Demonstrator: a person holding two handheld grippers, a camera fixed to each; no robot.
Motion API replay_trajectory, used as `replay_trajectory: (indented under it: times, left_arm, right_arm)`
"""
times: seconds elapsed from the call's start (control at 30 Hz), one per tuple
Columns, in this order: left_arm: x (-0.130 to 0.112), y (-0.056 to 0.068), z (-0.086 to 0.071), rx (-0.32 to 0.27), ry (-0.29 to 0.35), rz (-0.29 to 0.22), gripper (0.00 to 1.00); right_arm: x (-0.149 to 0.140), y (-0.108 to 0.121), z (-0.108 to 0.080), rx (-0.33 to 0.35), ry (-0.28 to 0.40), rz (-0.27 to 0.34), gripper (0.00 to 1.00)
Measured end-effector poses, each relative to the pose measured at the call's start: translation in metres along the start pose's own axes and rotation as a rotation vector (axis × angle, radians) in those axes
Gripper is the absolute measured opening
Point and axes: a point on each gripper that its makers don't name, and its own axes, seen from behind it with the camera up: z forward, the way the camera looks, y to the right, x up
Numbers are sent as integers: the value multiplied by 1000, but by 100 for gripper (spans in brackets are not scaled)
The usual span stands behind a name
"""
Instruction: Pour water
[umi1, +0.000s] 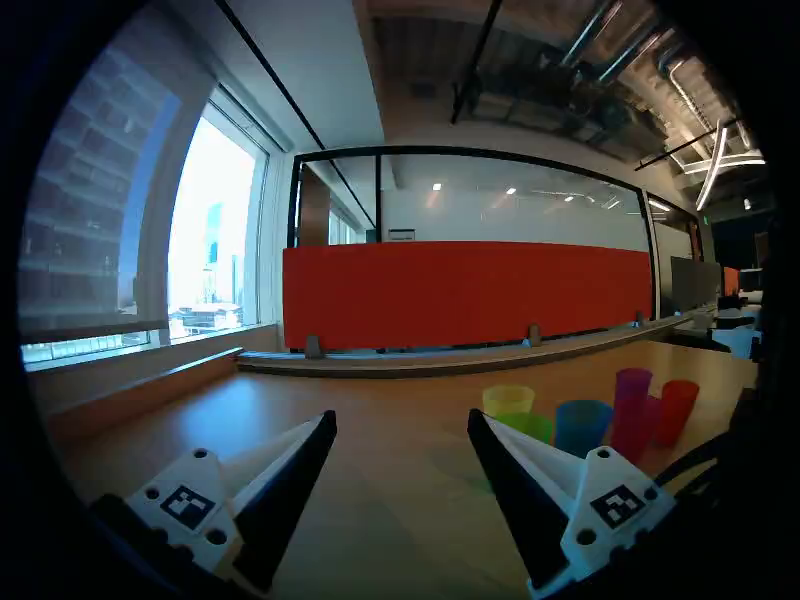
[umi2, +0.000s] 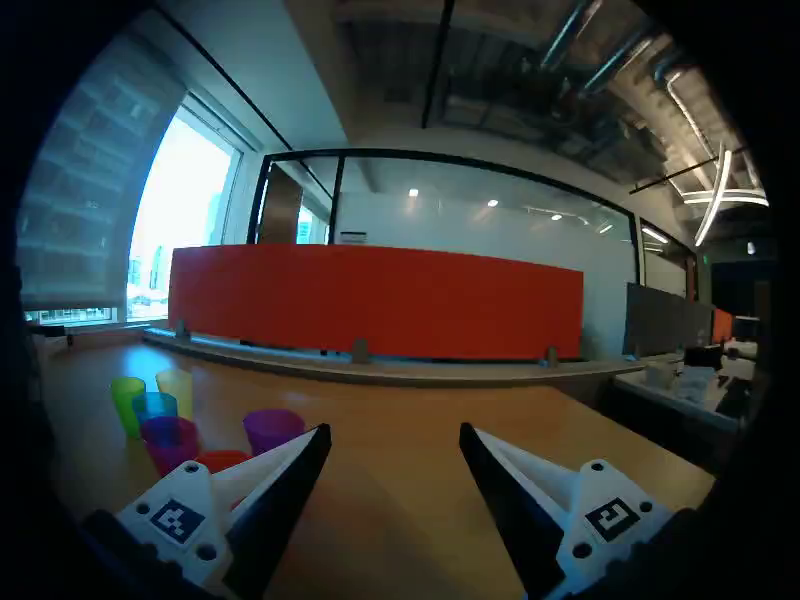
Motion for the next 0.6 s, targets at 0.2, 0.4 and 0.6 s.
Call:
replay_trajectory:
  times: [0.2,0.4,0.6]
  left_arm:
    - [20,4,1,-26,-14,-30,98]
    - [51,6,3,-49,-24,-32,98]
    - [80,9,5,-70,-30,-15,98]
  right_arm:
    - [18,-3,0,17,-9,37,100]
    - [42,-2,5,26,-13,62,100]
    - [71,2,10,27,-3,70,100]
